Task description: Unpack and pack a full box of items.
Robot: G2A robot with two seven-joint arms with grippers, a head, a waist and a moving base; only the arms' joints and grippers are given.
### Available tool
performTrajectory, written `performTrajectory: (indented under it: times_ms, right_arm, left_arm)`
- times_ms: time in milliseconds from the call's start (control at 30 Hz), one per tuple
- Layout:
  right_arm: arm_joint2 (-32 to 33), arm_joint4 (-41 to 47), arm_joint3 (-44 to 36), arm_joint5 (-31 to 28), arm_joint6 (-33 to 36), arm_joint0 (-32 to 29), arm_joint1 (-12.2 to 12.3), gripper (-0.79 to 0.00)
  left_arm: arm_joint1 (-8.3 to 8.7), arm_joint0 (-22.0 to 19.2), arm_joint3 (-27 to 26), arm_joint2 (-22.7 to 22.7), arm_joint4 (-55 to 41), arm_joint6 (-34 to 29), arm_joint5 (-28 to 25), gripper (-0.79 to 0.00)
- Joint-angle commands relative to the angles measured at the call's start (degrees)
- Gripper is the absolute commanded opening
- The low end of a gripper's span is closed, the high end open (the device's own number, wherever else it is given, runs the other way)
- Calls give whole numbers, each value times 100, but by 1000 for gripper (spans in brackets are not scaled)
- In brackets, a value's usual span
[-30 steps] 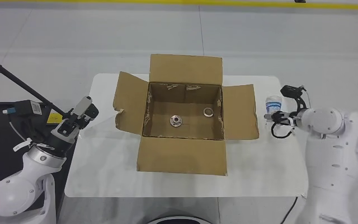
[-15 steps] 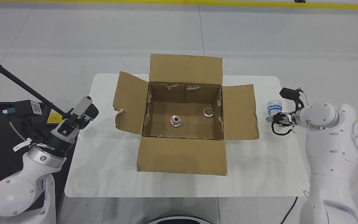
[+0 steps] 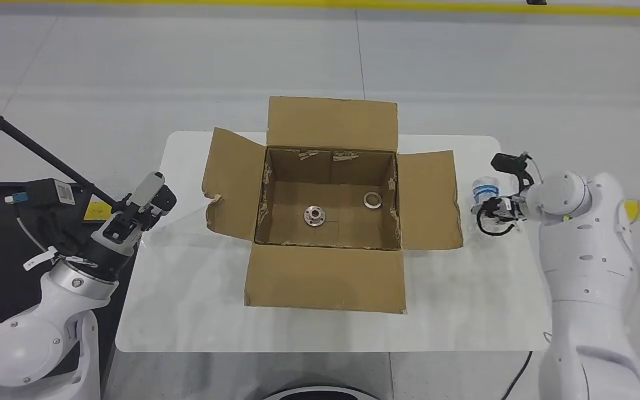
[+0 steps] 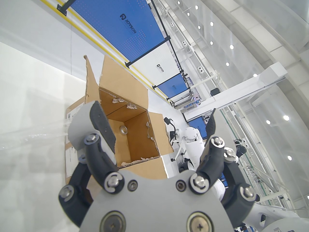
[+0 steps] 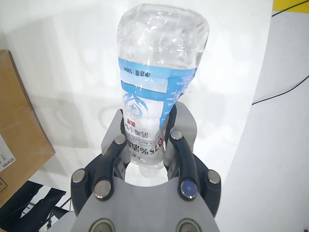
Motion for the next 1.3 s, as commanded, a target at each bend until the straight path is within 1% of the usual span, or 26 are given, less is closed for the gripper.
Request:
performTrajectory:
  times_ms: [0,100,167,233,267,300,333,367,533,667,800,900,1000,1033,1067,1100,1167,1267]
  right_arm:
    - [-40,10,-28,11,6,-13,8,-446]
    - [-84,34,-97,47,33,-48,26,-409]
    - [-105,45,-162,69,44,-83,40,-308]
    - [-123,65,-231,92,70,-121,54,-240]
    - [-130,72,-266,112,80,-139,61,-139]
    - [-137,74,-300,136,89,-158,69,-139]
    - [-140,91,-334,162,94,-177,75,-34]
    - [-146,105,-367,179,102,-197,82,0]
    - [-160,158,-618,270,82,-295,117,0]
    - [-104,199,-1222,394,48,-462,156,0]
    - [48,220,-2435,624,59,-816,205,0]
    - [100,221,-3728,829,154,-1156,228,0]
    - [45,233,-4900,900,171,-1453,239,0]
    - [-17,261,-5252,888,117,-1512,238,-9]
    - [-120,264,-5589,920,145,-1556,234,-55]
    - [-233,209,-5864,957,171,-1571,232,-55]
    - [-506,218,-6267,965,142,-1534,218,-105]
    - [-985,321,-6494,812,94,-1321,193,-132]
  left_arm:
    - [0,0,0,0,0,0,0,0]
    - [0,0,0,0,0,0,0,0]
    - [0,0,0,0,0,0,0,0]
    - [0,0,0,0,0,0,0,0]
    - [0,0,0,0,0,0,0,0]
    - [0,0,0,0,0,0,0,0]
    - [0,0,0,0,0,0,0,0]
    - [0,0,0,0,0,0,0,0]
    - [0,0,0,0,0,0,0,0]
    - [0,0,0,0,0,0,0,0]
    - [0,0,0,0,0,0,0,0]
    - [0,0,0,0,0,0,0,0]
    - [0,0,0,0,0,0,0,0]
    - [0,0,0,0,0,0,0,0]
    - [0,0,0,0,0,0,0,0]
    - [0,0,0,0,0,0,0,0]
    - [0,0,0,0,0,0,0,0]
    - [0,0,0,0,0,0,0,0]
